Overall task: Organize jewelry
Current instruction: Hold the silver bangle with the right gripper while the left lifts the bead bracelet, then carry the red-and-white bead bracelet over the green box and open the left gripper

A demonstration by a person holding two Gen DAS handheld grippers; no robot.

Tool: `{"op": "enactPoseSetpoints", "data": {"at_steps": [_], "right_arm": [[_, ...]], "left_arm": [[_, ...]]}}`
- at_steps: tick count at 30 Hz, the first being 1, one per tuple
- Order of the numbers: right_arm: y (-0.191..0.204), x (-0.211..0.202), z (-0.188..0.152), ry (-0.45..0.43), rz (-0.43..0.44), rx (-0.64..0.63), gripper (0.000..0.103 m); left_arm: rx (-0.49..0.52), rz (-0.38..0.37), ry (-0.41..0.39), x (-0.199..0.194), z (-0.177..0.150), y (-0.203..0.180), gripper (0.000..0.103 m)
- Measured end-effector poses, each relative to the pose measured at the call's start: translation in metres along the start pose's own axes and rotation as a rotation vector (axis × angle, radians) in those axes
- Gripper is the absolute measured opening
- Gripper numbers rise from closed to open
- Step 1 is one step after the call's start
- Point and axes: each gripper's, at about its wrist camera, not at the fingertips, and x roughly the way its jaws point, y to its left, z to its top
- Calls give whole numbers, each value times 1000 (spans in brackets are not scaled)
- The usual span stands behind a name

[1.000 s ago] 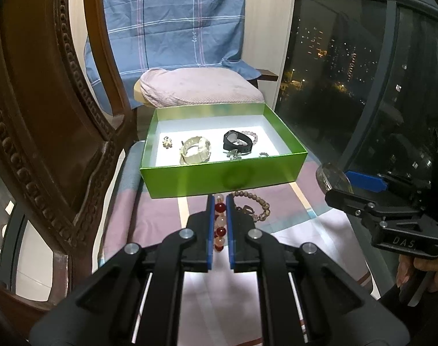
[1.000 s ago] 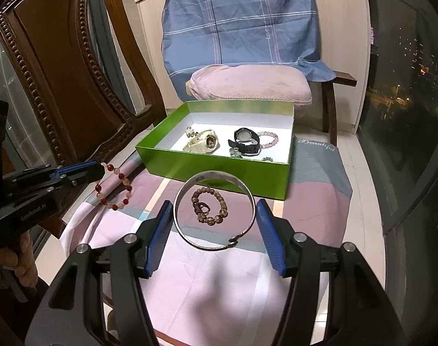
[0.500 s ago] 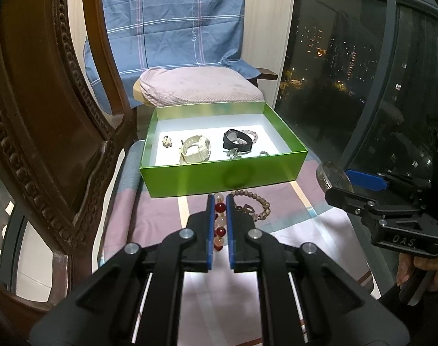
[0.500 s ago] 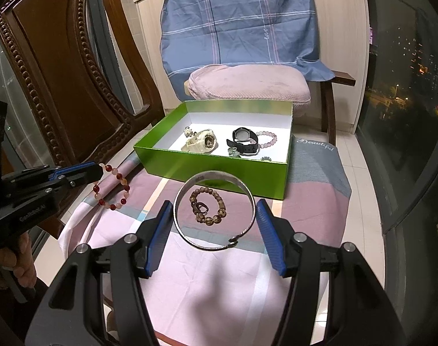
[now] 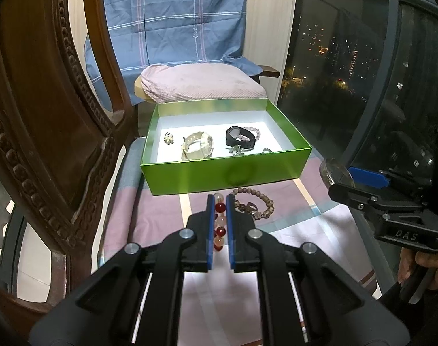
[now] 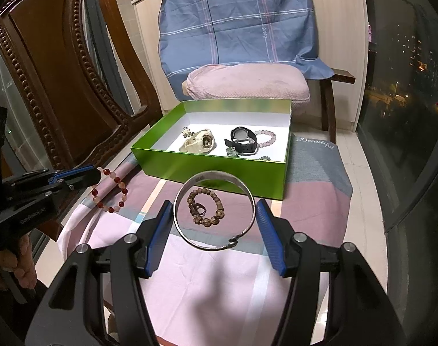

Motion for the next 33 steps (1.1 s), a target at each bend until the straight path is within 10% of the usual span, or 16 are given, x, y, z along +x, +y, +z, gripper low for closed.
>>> {"op": "enactPoseSetpoints", "data": {"at_steps": [18, 20, 33], "right_arm": [[-24, 19, 8, -3, 43, 84, 58], [-24, 18, 8, -4, 45, 79, 58], [-26, 16, 9, -26, 7, 74, 58]], "left_arm": [[-50, 40, 77, 86, 113, 38, 16], [-51, 107, 129, 108, 106, 42, 75], [-263, 89, 42, 39, -14, 42, 86]]}}
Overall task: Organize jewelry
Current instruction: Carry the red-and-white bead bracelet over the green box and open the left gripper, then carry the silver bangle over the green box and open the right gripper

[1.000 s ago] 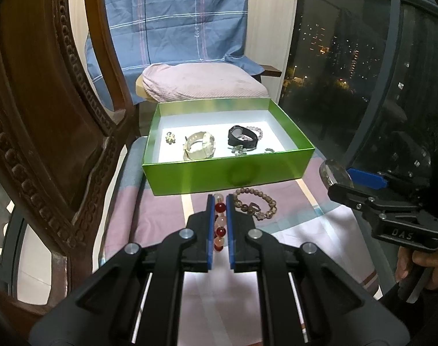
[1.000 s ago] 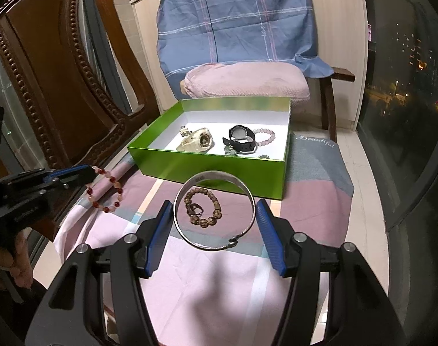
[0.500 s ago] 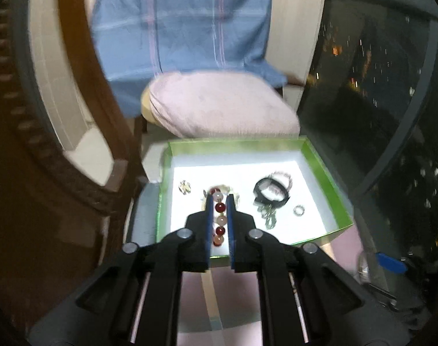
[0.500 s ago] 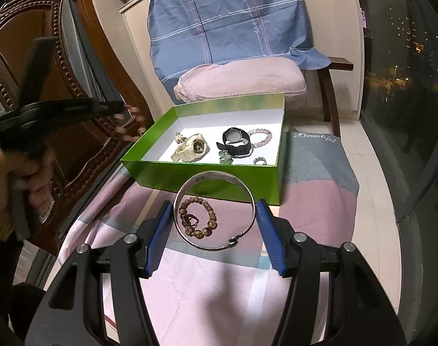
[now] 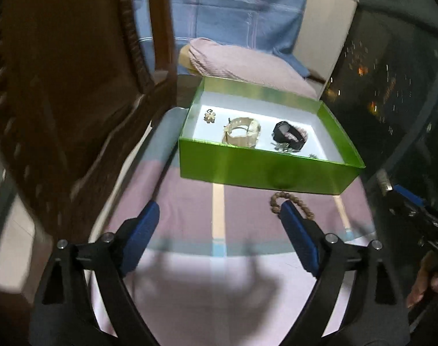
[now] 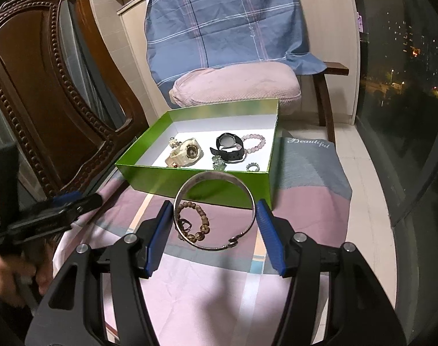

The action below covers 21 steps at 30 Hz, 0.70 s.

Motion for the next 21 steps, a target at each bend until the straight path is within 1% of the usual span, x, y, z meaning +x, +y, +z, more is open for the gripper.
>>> {"op": "enactPoseSetpoints", "data": {"at_steps": [2, 3, 5, 9, 12, 15, 17, 18, 19, 20, 21], "right_arm": [[3, 0, 0, -8, -7, -10, 58], [6, 1, 0, -11, -9, -16, 58], [13, 3, -1, -15, -16, -29, 58], [26, 10, 6, -21, -16, -30, 58], [39, 18, 24, -31, -17, -40, 58], [56, 42, 58, -27, -25, -61, 58], [64, 62, 89, -38, -22, -55, 58], [66, 72, 104, -43, -27, -55, 61], [69, 84, 123, -56, -31, -71, 66], [69, 93, 135, -52, -43, -84, 76], [66, 99, 146, -50, -82, -77, 76]], "left_arm": [[33, -3, -31, -4, -2, -6, 87], [77, 25, -61, -6, -2, -11, 87], [114, 60, -75, -7, -1, -16, 87], [81, 9, -79, -12, 8, -12, 88], [75, 14, -101, -16, 13, -10, 88], [54, 4, -92, -16, 16, -4, 88], [40, 4, -88, -17, 18, 1, 88], [36, 3, -88, -17, 19, 3, 88], [35, 4, -87, -17, 20, 5, 88], [35, 7, -86, -17, 20, 6, 88], [33, 9, -84, -17, 21, 7, 88]]}}
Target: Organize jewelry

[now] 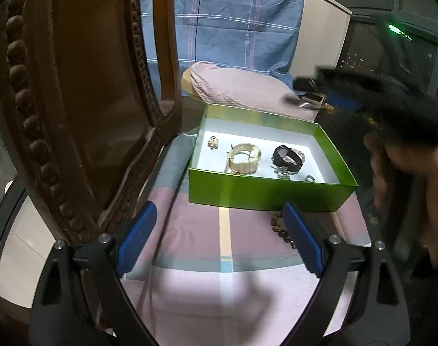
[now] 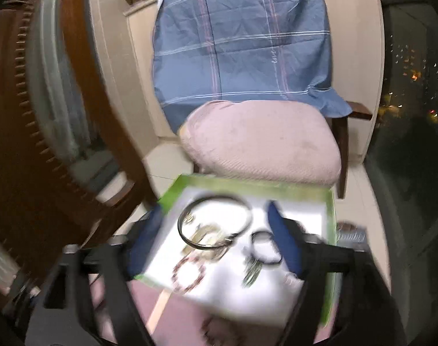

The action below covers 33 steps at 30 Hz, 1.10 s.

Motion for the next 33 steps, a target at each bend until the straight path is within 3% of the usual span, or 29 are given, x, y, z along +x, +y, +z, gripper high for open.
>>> {"op": "enactPoseSetpoints", "data": {"at_steps": [2, 5, 10, 13, 16, 23, 33], "right_arm": [[-8, -11, 6, -27, -2, 47, 76], [-12, -53, -12, -106, 20, 37, 82], [-13, -108, -95, -127, -118, -117, 89], [-24, -117, -134, -98, -143, -97, 90], [-44, -120, -159, -66, -145, 18, 90], [-61, -112, -170, -22, -136, 61, 90], [-66, -114, -166, -28, -130, 66, 90]], "left_arm": [[-2, -3, 5, 0, 0, 2, 88], [11, -11, 9, 1, 0, 1, 88], [36, -18, 22, 6, -3, -9, 88], [65, -17, 29, 10, -9, -19, 88], [86, -26, 43, 15, -16, -29, 88], [112, -36, 85, 26, -28, -44, 88], [127, -30, 103, 33, -32, -51, 88]]}}
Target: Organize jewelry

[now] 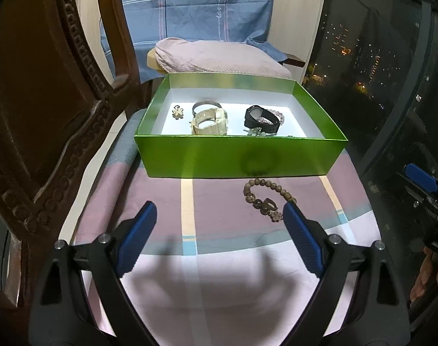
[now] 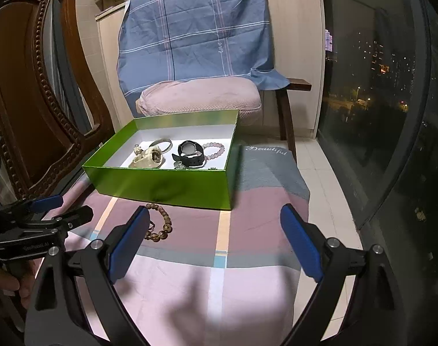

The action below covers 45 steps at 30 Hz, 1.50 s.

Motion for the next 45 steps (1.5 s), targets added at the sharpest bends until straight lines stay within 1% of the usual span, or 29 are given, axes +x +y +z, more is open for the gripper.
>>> {"op": "enactPoseSetpoints", "data": {"at_steps": [7, 10, 14, 16, 18, 20, 22, 25, 27, 30, 32, 34, 35, 38, 40, 43, 45], "right_arm": [[-2, 1, 1, 7, 5, 7, 90], [-1, 3, 2, 20, 9, 3, 90], [-1, 6, 1, 36, 11, -8, 90], [-2, 8, 1, 45, 11, -6, 90], [-4, 9, 1, 51, 12, -2, 90], [-5, 9, 1, 54, 12, 3, 90], [-6, 9, 0, 56, 12, 4, 90], [-8, 11, 0, 63, 15, 6, 90], [-10, 12, 1, 68, 15, 9, 90], [-11, 13, 1, 72, 17, 10, 90], [-11, 14, 1, 75, 19, 11, 90], [-11, 14, 2, 75, 23, 12, 90], [-12, 13, 2, 74, 24, 12, 90], [-10, 13, 2, 75, 29, 9, 90], [-10, 15, 1, 79, 29, 5, 90], [-8, 18, 0, 87, 29, 3, 90], [-6, 19, 0, 92, 36, 3, 90]], "left_arm": [[40, 18, 25, 10, -5, -6, 88], [67, 16, 42, 18, -8, -13, 85], [95, 16, 59, 30, -9, -23, 83], [98, 16, 67, 39, -7, -26, 82], [86, 10, 75, 48, -4, -26, 79], [76, 4, 91, 60, 1, -27, 71], [69, -3, 107, 71, 5, -28, 65], [51, -3, 119, 79, 9, -29, 62], [58, -10, 124, 82, 9, -34, 60], [104, -16, 140, 86, 6, -46, 44], [125, -27, 163, 90, 2, -53, 29], [137, -21, 160, 92, 0, -55, 25], [136, -23, 157, 91, 0, -55, 15], [114, -46, 146, 87, 1, -51, 14], [130, -66, 133, 80, 2, -52, 14], [139, -91, 103, 60, 2, -52, 14], [147, -102, 58, 36, 3, -48, 14]]}}
